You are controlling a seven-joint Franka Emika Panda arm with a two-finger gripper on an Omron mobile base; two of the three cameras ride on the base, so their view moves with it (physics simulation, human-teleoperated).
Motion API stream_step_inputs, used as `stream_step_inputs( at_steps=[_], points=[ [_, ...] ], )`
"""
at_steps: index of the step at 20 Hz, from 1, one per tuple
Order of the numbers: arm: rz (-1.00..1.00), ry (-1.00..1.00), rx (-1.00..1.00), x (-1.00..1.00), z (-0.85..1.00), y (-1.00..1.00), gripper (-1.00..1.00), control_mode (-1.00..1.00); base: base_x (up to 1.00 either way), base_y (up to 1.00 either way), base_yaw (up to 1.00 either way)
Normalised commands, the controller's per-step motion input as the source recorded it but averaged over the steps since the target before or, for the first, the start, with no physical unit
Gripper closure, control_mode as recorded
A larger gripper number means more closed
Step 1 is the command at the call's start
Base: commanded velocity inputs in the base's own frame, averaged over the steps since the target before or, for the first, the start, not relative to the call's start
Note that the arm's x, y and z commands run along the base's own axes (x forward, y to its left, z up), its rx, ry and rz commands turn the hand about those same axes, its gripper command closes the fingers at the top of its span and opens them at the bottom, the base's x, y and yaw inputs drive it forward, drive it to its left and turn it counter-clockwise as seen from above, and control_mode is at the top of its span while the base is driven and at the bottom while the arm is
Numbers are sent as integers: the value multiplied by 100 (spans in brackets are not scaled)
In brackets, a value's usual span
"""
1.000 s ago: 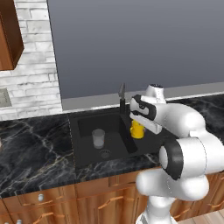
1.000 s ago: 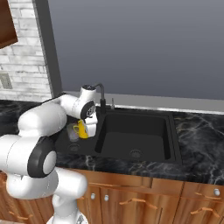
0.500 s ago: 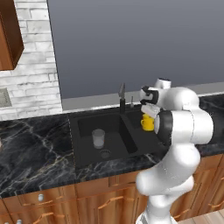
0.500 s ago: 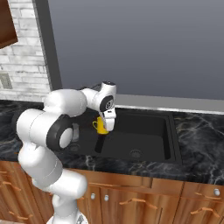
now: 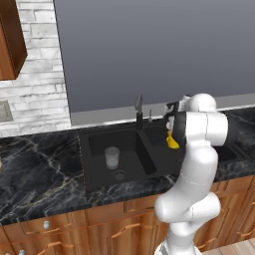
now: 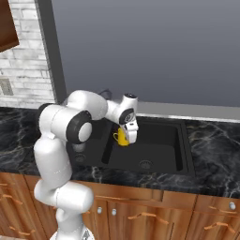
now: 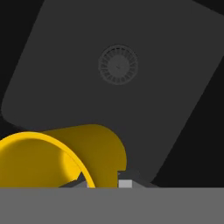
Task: Place the glass cup in the left basin and the mug in the right basin of the sink.
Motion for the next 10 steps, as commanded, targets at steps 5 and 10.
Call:
stream_step_inputs(
  at_steps=[5, 10],
  points=[
    [7, -5, -2, 23, -59, -9, 100, -100, 0, 0, 0],
    [13, -3, 0, 22, -47, -17, 100, -100, 0, 0, 0]
  ],
)
